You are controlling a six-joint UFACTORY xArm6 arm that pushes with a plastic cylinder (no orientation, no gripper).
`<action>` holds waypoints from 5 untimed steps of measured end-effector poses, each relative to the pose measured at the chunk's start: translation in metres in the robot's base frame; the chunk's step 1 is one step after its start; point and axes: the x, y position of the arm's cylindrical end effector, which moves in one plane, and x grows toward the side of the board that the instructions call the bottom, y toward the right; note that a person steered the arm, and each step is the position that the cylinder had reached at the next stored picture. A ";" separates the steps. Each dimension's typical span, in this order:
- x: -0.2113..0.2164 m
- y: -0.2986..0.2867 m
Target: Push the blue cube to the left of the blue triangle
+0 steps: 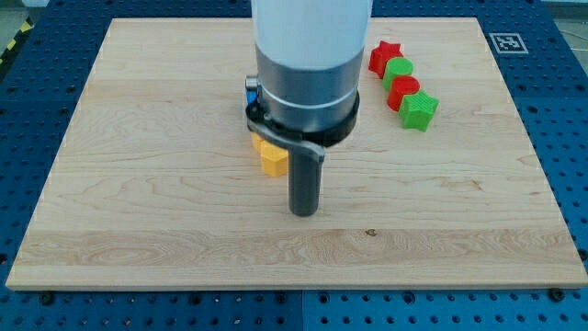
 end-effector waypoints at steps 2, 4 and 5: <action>-0.046 0.009; -0.087 0.010; -0.115 0.010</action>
